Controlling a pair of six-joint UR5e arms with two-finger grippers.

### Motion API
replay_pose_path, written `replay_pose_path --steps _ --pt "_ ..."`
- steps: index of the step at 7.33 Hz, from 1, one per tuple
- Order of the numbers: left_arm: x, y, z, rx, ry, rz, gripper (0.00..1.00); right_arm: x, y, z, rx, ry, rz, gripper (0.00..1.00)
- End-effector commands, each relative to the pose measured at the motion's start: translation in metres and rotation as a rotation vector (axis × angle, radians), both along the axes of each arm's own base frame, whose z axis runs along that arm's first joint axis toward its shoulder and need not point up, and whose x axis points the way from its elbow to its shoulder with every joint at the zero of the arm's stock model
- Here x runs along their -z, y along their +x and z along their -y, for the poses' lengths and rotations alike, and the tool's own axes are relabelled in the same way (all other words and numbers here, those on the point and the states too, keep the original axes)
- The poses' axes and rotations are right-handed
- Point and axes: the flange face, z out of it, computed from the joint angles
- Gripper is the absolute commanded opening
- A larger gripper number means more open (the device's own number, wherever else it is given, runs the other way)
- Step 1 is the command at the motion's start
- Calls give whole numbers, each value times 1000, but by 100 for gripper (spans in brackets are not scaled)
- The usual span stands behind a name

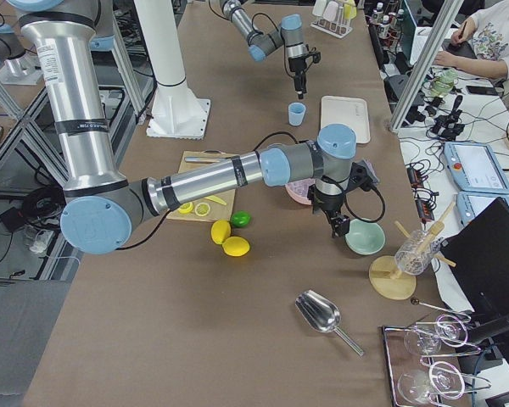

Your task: Put ice and cherries in cup

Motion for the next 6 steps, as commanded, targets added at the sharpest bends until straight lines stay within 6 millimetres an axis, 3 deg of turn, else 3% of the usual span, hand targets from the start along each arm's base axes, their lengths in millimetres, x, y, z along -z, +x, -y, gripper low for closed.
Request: replay_pose_path --steps 1,2,4,5,6 --pt "-92 -111 37 -5 -127 29 98 2 -14 4 22 1 0 98" --pt "-140 -176 53 33 -202 45 98 -3 -15 8 23 -9 -2 98" --pt "-240 -339 85 68 -221 161 98 1 -17 10 28 -1 -1 98" --pt "-277 -397 90 18 -203 264 98 -2 -18 14 30 -6 -4 98" --pt "-295 -449 94 -19 -221 330 98 -3 -19 23 29 -10 -7 98"
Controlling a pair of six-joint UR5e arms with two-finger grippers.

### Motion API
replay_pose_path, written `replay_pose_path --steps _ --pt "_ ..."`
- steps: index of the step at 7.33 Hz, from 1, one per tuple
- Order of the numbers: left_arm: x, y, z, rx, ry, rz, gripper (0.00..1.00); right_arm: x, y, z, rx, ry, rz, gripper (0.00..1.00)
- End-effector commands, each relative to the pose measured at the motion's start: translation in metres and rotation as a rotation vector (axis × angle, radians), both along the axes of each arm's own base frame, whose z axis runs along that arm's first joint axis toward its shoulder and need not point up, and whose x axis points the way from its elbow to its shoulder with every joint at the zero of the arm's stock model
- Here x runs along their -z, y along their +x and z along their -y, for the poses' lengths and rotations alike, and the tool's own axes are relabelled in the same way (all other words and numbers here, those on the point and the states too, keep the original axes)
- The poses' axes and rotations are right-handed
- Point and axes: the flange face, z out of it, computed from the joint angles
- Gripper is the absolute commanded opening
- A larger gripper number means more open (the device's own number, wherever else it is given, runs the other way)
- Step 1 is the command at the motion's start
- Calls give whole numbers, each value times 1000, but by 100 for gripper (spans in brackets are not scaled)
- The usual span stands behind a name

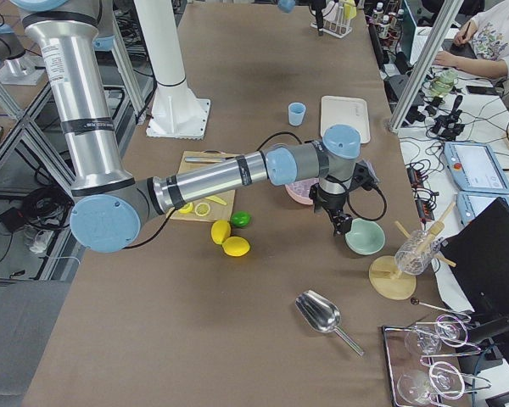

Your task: Put ice and cherries in cup

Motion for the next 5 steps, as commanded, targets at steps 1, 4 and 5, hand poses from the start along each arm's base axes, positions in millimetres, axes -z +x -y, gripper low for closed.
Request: replay_pose_path --steps 1,4,5 --pt "-42 -113 3 -105 -32 125 98 1 -3 14 -3 1 -22 98" --pt "-40 -172 4 -177 -48 199 98 -2 -12 19 5 -11 -29 98" --pt "-64 -170 -5 -197 -75 196 98 -3 -11 27 9 -12 -31 99"
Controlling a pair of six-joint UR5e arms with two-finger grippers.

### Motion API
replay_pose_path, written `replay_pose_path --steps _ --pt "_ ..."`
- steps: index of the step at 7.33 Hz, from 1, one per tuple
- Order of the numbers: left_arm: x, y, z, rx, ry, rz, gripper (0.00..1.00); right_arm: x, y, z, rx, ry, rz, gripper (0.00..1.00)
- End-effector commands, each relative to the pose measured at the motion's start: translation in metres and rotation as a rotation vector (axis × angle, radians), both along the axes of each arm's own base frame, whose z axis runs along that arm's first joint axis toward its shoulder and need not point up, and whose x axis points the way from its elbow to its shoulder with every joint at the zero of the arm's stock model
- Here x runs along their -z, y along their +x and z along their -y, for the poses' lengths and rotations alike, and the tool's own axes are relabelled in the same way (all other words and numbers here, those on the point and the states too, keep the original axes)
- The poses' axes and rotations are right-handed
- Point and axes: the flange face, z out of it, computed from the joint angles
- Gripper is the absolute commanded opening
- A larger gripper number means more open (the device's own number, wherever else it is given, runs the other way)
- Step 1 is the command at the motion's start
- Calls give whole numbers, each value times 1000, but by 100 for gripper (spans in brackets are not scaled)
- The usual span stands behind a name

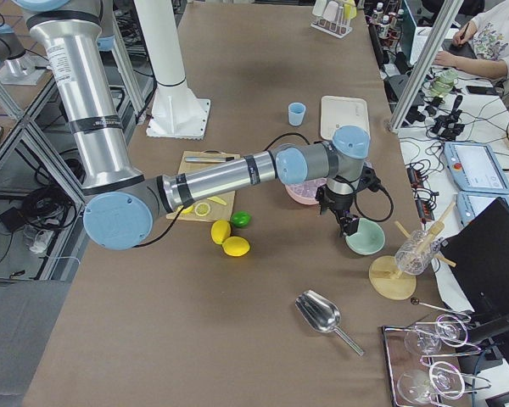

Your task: Put ice and cherries in cup

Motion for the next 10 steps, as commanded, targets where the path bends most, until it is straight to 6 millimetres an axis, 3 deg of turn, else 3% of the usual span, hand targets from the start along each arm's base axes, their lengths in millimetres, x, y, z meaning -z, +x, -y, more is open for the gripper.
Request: replay_pose_path --steps 1,3,4,5,6,9,10 --pt "-23 -5 -11 -23 -28 13 98 -1 2 8 -11 -12 1 98" --pt "-52 -6 -30 -10 -45 15 98 -1 23 8 -42 -13 6 99" --pt "-76 -9 -51 -13 -16 30 98 -1 26 8 -47 -9 1 99" --pt "-83 -10 -78 -1 73 28 98 3 31 8 -55 -1 1 99" --pt "-81 -10 -85 8 107 35 98 8 32 9 -57 7 3 99" --pt "-108 -11 -111 2 63 37 98 7 44 7 -71 11 -2 99" --pt "-104 -12 -120 4 71 39 98 -5 45 5 -78 -16 -8 99"
